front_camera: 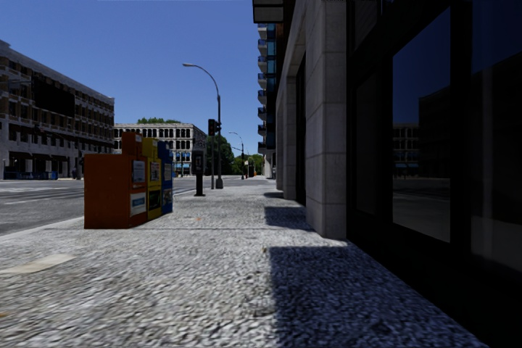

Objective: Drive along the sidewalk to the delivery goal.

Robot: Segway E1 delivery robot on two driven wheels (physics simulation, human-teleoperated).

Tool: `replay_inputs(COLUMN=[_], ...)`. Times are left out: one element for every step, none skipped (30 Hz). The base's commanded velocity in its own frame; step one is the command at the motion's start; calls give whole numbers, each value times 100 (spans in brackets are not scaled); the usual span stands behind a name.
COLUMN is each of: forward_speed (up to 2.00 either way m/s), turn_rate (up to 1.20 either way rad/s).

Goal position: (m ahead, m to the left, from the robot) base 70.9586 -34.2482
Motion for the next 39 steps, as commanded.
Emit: replay_inputs(forward_speed=[200,200,200,200,200,200,200,200,200,200,200,200,200,200,200,200,200,200,200,200,200,200,200,200,200,200,200,200,200,200,200,200,200,200,200,200,200,200,200], turn_rate=[0,0,0,0,0,0,0,0,0,0,0,0,0,0,0,0,0,0,0,0,0,0,0,0,0,0,0,0,0,0,0,0,0,0,0,0,0,0,0])
